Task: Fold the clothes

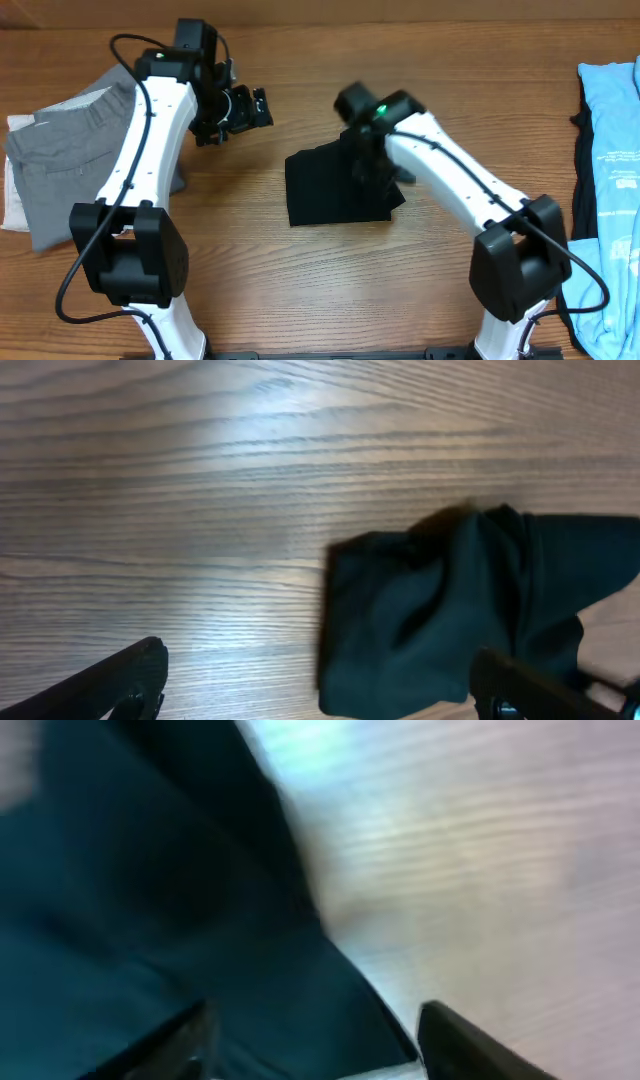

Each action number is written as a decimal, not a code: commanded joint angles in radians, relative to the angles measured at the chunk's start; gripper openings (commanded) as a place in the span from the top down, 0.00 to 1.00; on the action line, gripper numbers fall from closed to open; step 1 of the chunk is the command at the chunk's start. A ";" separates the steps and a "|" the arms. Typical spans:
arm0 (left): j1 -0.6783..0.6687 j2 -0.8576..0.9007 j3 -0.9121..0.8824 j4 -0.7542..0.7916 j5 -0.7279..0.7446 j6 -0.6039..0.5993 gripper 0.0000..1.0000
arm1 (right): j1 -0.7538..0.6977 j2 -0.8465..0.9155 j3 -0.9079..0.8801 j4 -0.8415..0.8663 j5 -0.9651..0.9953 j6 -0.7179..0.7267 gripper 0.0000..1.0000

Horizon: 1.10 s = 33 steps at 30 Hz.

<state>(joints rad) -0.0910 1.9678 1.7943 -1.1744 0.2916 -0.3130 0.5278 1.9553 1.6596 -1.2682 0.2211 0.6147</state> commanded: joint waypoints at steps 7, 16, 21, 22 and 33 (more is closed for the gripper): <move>-0.056 0.007 0.009 -0.010 -0.039 0.025 0.01 | -0.148 0.018 0.060 0.154 -0.217 -0.373 0.28; -0.121 0.007 -0.187 0.151 -0.030 0.021 0.00 | -0.148 0.073 0.059 0.203 -0.424 -0.545 0.30; -0.170 0.007 -0.292 0.250 -0.029 0.021 0.00 | -0.149 0.092 0.055 0.221 -0.425 -0.545 0.36; -0.178 0.007 -0.305 0.265 -0.033 0.021 0.00 | -0.148 0.100 0.055 0.220 -0.425 -0.545 0.38; -0.212 0.007 -0.452 0.372 -0.037 -0.010 0.01 | -0.211 0.119 0.055 -0.012 -0.037 -0.132 0.96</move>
<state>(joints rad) -0.2951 1.9717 1.3891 -0.8104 0.2543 -0.3119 0.3676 2.0705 1.7035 -1.2022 -0.0769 0.2081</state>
